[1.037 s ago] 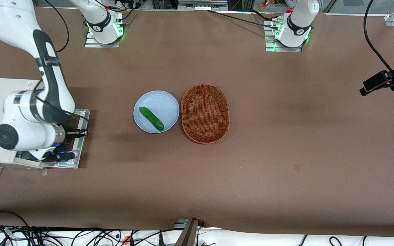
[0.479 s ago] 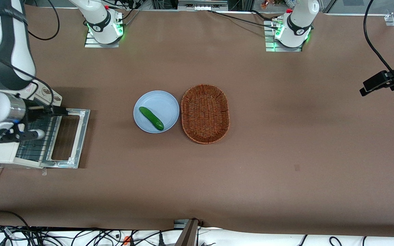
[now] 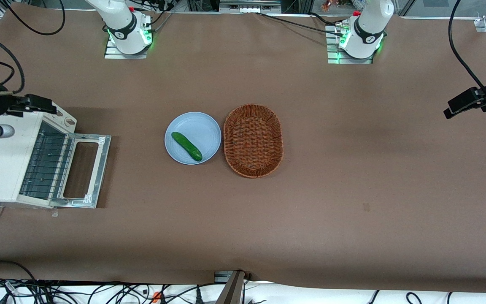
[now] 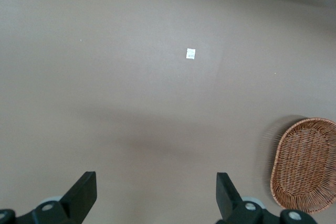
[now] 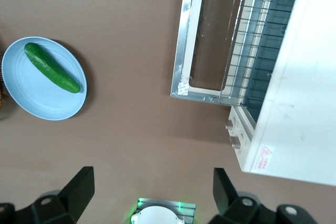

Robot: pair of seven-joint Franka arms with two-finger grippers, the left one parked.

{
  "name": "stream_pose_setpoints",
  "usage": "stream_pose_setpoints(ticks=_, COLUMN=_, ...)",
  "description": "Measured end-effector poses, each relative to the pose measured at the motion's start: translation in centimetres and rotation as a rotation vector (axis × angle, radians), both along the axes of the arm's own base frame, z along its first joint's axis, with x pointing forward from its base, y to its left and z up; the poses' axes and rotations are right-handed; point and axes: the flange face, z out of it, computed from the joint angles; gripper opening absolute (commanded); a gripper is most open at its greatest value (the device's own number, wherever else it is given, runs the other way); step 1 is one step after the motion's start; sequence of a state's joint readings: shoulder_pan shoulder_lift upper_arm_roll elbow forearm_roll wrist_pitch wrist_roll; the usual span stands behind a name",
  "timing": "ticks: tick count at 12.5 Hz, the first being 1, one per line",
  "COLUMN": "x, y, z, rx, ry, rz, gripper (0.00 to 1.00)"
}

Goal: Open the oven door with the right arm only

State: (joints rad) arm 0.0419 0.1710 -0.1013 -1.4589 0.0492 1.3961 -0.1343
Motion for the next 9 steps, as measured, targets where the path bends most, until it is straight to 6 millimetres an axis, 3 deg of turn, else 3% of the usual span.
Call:
stream_pose_setpoints(ticks=4, x=-2.4, y=-1.2, z=3.8, rx=-0.001, ry=-0.032, rz=-0.019, gripper=1.0)
stream_pose_setpoints(ticks=9, x=-4.0, y=-2.3, z=5.5, rx=-0.051, ry=-0.051, rz=-0.031, gripper=1.0)
